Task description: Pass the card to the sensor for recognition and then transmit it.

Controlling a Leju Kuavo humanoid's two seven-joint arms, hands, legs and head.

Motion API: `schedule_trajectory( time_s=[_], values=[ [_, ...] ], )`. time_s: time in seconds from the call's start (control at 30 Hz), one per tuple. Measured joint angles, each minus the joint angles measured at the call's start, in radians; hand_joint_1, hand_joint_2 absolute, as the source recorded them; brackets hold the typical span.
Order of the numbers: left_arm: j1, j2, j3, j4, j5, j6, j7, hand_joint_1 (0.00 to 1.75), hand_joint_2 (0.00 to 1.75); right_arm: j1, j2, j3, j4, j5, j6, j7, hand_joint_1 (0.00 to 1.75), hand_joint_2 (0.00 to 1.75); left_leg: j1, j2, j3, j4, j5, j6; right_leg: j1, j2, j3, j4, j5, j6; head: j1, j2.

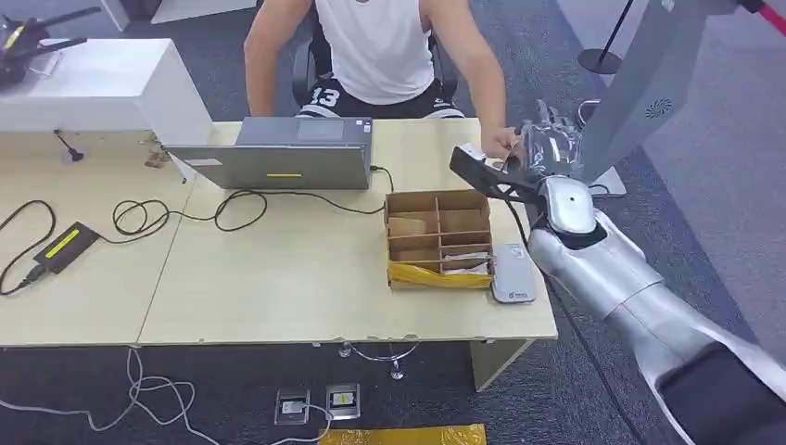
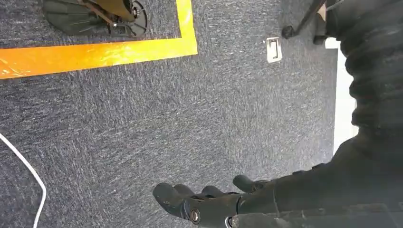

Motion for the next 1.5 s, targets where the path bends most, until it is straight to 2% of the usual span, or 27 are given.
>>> schedule_trajectory(
  time_s=[0.17, 0.33, 0.47, 0.5, 0.57, 0.67, 0.77, 0.87, 0.97, 1.1, 1.2, 1.37, 1.5],
  values=[
    [0.0, 0.0, -0.003, 0.0, 0.0, 0.0, 0.001, 0.0, 1.75, 0.001, 0.0, 0.008, 0.005, -0.015, -0.025, -0.007, 0.0, 1.75, 0.0, 0.0, 0.0, 0.0, 0.0, 0.0, 0.0, 0.0, 0.0, 0.0, 0.0, 0.0, 0.0, 0.0],
    [0.001, 0.0, -0.004, 0.0, 0.001, 0.004, 0.003, 0.0, 1.75, 0.005, 0.0, 0.005, 0.007, -0.133, -0.155, -0.06, 0.0, 1.75, 0.0, 0.0, 0.0, 0.0, 0.0, 0.0, 0.0, 0.0, 0.0, 0.0, 0.0, 0.0, 0.0, 0.0],
    [0.008, 0.0, -0.004, 0.0, 0.001, 0.005, 0.003, 0.0, 1.75, 0.033, -0.005, -0.015, -0.053, -0.227, -0.237, -0.089, 0.0, 1.75, 0.0, 0.0, 0.0, 0.0, 0.0, 0.0, 0.0, 0.0, 0.0, 0.0, 0.0, 0.0, 0.0, 0.0],
    [0.01, 0.0, -0.004, 0.0, 0.001, 0.006, 0.003, 0.0, 0.0, 0.044, -0.012, -0.021, -0.08, -0.244, -0.255, -0.095, 0.0, 1.75, 0.0, 0.0, 0.0, 0.0, 0.0, 0.0, 0.0, 0.0, 0.0, 0.0, 0.0, 0.0, 0.0, 0.0],
    [0.014, 0.001, -0.004, 0.0, 0.005, 0.011, 0.001, 0.0, 0.0, 0.075, -0.025, -0.035, -0.148, -0.309, -0.285, -0.137, 0.0, 1.75, 0.0, 0.0, 0.0, 0.0, 0.0, 0.0, 0.0, 0.001, 0.0, 0.0, 0.0, 0.0, 0.0, 0.0],
    [0.023, 0.003, -0.004, 0.0, 0.014, 0.021, -0.011, 0.0, 0.0, 0.146, -0.036, -0.072, -0.27, -0.511, -0.297, -0.314, 0.0, 1.75, 0.0, 0.0, 0.0, 0.0, 0.0, 0.0, 0.0, 0.001, 0.0, 0.0, 0.0, 0.0, 0.0, 0.0],
    [0.031, 0.005, -0.004, 0.0, 0.028, 0.028, -0.024, 0.0, 0.0, 0.219, -0.048, -0.099, -0.397, -0.628, -0.244, -0.446, 0.0, 1.75, 0.0, 0.0, 0.0, 0.0, 0.0, 0.0, 0.0, 0.001, 0.0, 0.0, 0.0, 0.0, 0.0, 0.0],
    [0.038, 0.005, -0.003, 0.0, 0.041, 0.032, -0.037, 0.0, 0.0, 0.286, -0.067, -0.111, -0.515, -0.655, -0.178, -0.509, 0.0, 1.75, 0.001, 0.0, 0.0, 0.0, -0.001, 0.0, 0.001, 0.001, 0.0, 0.0, 0.0, 0.0, 0.0, 0.0],
    [0.043, 0.004, -0.003, 0.0, 0.05, 0.034, -0.044, 0.0, 0.0, 0.361, -0.086, -0.123, -0.609, -0.616, -0.136, -0.511, 0.0, 1.75, 0.001, 0.0, 0.0, 0.0, -0.001, 0.0, 0.001, 0.001, 0.0, -0.001, 0.0, 0.0, 0.001, 0.0],
    [0.048, 0.004, -0.003, 0.0, 0.059, 0.038, -0.052, 0.0, 0.0, 0.444, -0.11, -0.124, -0.682, -0.523, -0.069, -0.455, 0.0, 1.75, 0.0, 0.001, 0.0, 0.0, -0.001, 0.0, 0.001, 0.002, 0.0, -0.001, 0.0, 0.0, 0.0, 0.0],
    [0.048, 0.005, -0.002, 0.0, 0.058, 0.04, -0.052, 0.0, 0.0, 0.488, -0.127, -0.125, -0.7, -0.501, -0.034, -0.421, 0.0, 1.75, 0.0, 0.001, 0.0, 0.0, -0.001, 0.0, 0.001, 0.002, 0.0, -0.001, 0.0, 0.0, 0.0, 0.0],
    [0.046, 0.005, -0.002, 0.0, 0.056, 0.037, -0.052, 0.0, 0.0, 0.531, -0.136, -0.119, -0.696, -0.331, 0.008, -0.337, 0.0, 1.75, 0.001, 0.001, 0.001, 0.0, -0.001, 0.0, 0.001, 0.002, 0.0, -0.001, 0.0, 0.0, 0.0, 0.0],
    [0.046, 0.005, -0.001, 0.0, 0.056, 0.037, -0.052, 0.0, 0.0, 0.543, -0.142, -0.117, -0.692, -0.269, 0.031, -0.288, 0.0, 1.75, 0.001, 0.001, 0.0, 0.0, -0.001, 0.0, 0.001, 0.002, 0.0, -0.001, 0.0, 0.0, 0.0, 0.0]
  ],
)
